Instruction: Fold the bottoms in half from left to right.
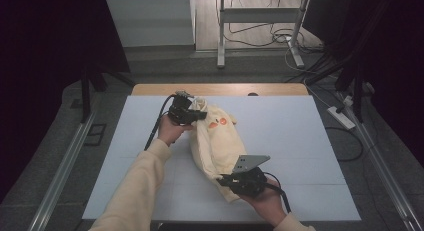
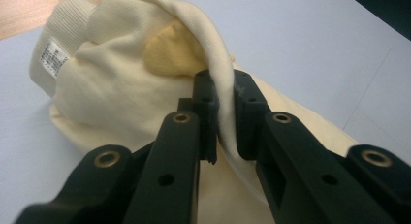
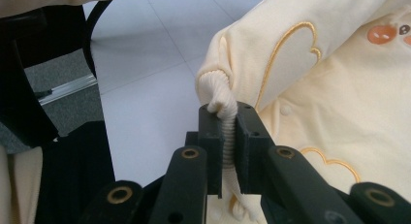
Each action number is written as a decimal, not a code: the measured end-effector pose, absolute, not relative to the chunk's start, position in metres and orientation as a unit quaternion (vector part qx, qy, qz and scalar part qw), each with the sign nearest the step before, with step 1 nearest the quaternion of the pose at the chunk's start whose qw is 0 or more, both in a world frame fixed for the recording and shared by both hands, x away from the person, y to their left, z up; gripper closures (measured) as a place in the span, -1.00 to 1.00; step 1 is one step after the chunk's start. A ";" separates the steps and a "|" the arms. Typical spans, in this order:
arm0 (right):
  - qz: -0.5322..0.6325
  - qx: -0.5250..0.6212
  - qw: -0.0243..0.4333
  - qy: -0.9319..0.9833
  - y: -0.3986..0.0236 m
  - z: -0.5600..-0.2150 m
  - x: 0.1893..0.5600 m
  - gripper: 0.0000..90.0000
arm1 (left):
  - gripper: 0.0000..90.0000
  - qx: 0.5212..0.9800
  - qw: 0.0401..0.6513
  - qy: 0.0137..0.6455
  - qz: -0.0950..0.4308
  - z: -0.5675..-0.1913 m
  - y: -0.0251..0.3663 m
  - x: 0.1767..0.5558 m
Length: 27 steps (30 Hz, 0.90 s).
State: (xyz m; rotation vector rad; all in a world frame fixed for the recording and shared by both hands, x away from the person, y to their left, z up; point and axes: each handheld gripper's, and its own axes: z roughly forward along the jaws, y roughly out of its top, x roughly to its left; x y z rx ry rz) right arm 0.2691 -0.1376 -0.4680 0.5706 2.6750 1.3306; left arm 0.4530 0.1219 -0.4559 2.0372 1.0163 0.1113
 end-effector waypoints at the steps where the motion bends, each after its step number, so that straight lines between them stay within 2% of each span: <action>1: 0.437 0.189 0.051 0.878 -0.139 -0.468 0.269 0.84 | 0.82 0.812 0.418 0.406 0.044 -0.456 0.121 0.453; 27: 0.431 0.213 0.058 0.875 -0.169 -0.469 0.264 0.84 | 0.81 0.823 0.405 0.396 0.034 -0.470 0.085 0.459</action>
